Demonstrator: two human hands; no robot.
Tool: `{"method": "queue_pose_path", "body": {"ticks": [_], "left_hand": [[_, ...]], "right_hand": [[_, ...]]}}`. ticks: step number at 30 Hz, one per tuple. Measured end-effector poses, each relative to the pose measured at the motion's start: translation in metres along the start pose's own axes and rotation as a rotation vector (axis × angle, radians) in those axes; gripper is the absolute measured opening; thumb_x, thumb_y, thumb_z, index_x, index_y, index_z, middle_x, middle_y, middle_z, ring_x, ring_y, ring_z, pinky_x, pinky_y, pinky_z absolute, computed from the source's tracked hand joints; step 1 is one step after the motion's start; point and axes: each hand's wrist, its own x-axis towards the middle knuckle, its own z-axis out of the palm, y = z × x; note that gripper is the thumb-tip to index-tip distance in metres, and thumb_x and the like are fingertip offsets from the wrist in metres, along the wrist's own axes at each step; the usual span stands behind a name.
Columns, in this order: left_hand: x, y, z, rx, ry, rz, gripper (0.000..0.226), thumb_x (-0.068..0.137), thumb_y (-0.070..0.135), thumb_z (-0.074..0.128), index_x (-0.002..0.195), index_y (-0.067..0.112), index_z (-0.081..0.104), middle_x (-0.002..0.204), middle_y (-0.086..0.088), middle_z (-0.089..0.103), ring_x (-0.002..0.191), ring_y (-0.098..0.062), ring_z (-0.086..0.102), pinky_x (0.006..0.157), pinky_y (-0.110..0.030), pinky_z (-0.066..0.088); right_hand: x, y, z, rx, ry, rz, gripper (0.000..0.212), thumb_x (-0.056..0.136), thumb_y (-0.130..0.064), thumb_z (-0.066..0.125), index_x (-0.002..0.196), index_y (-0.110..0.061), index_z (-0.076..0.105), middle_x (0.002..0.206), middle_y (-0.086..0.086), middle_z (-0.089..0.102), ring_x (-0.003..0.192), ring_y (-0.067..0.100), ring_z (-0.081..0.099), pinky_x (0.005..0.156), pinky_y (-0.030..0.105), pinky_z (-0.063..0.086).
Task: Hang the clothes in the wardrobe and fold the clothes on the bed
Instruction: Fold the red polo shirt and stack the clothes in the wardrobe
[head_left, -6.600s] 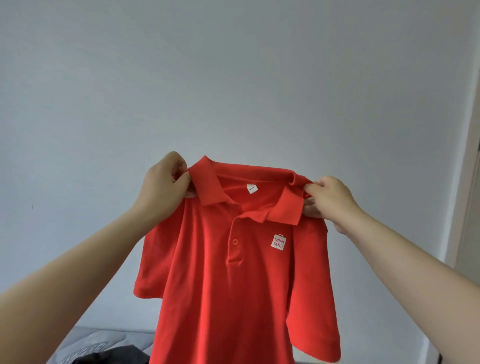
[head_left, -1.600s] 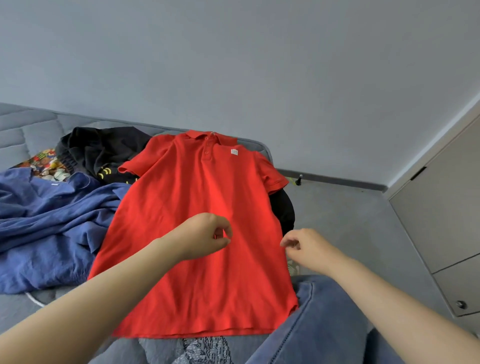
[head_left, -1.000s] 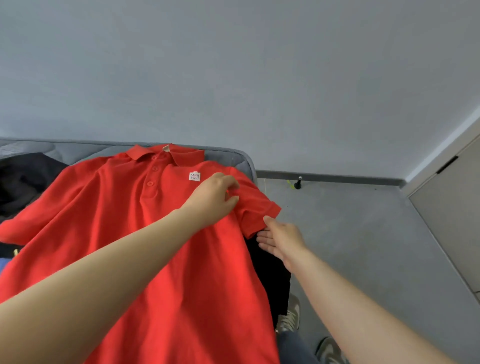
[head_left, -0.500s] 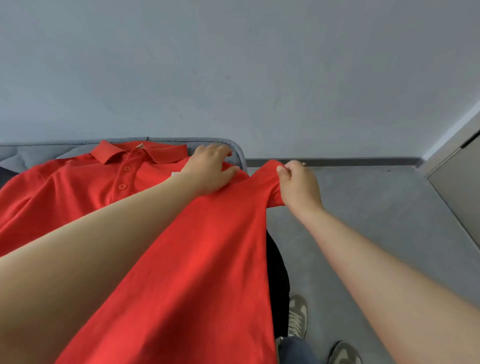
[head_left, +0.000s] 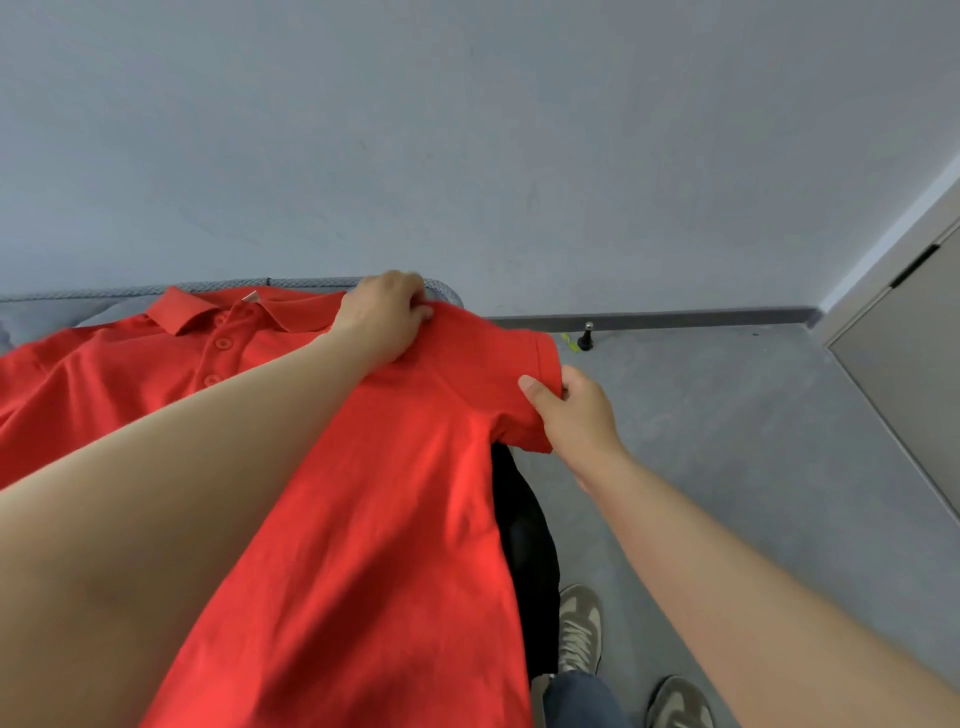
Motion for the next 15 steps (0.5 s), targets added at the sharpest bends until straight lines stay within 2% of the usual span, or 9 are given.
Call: {"method": "queue_pose_path", "body": {"ticks": [2,3,6,9,12,15], "left_hand": [[0.002,0.005,-0.004,-0.107,0.197,-0.030,0.016,0.096,0.020,0.049,0.105,0.007,0.052,0.102,-0.021,0.062,0.096,-0.039,0.056,0.072,-0.038,0.039],[0.003,0.008,-0.006,-0.136,0.226,-0.022,0.016,0.096,0.019,0.048,0.105,0.006,0.050,0.098,-0.021,0.063,0.092,-0.039,0.057,0.070,-0.037,0.038],[0.004,0.013,-0.004,-0.165,0.179,0.035,0.012,0.095,0.015,0.048,0.102,0.005,0.049,0.088,-0.020,0.064,0.085,-0.037,0.058,0.069,-0.039,0.042],[0.003,0.010,0.003,-0.170,0.235,-0.001,0.011,0.095,0.011,0.047,0.100,0.002,0.048,0.090,-0.021,0.059,0.082,-0.036,0.053,0.065,-0.036,0.032],[0.002,0.004,0.006,-0.164,0.286,-0.035,0.010,0.096,0.012,0.045,0.098,0.003,0.045,0.089,-0.020,0.056,0.076,-0.031,0.045,0.064,-0.035,0.028],[0.001,0.004,0.003,-0.175,0.340,-0.012,0.011,0.097,0.017,0.042,0.098,0.006,0.043,0.087,-0.014,0.053,0.076,-0.031,0.047,0.064,-0.035,0.028]], "right_hand": [[0.002,-0.004,0.000,-0.071,0.081,-0.105,0.018,0.091,-0.019,0.065,0.077,-0.010,0.058,0.072,0.002,0.061,0.065,0.017,0.053,0.064,0.031,0.044],[0.003,-0.006,0.000,-0.129,0.127,-0.150,0.023,0.089,-0.021,0.067,0.071,-0.014,0.055,0.066,-0.002,0.055,0.060,0.014,0.047,0.060,0.029,0.038],[0.003,-0.013,0.000,-0.243,0.244,-0.196,0.024,0.083,-0.030,0.074,0.070,-0.018,0.059,0.066,-0.011,0.058,0.063,0.006,0.052,0.057,0.022,0.038],[-0.001,-0.015,-0.004,-0.216,0.293,-0.158,0.026,0.082,-0.031,0.075,0.069,-0.013,0.062,0.063,-0.008,0.059,0.060,0.008,0.054,0.055,0.018,0.037],[-0.004,-0.021,-0.010,0.004,0.297,-0.108,0.027,0.084,-0.026,0.073,0.071,-0.009,0.058,0.057,0.002,0.060,0.049,0.007,0.060,0.055,0.019,0.042],[-0.008,-0.029,-0.014,0.302,0.090,-0.062,0.021,0.096,-0.026,0.060,0.082,-0.011,0.053,0.060,0.000,0.062,0.045,0.010,0.063,0.042,0.018,0.044]]}}
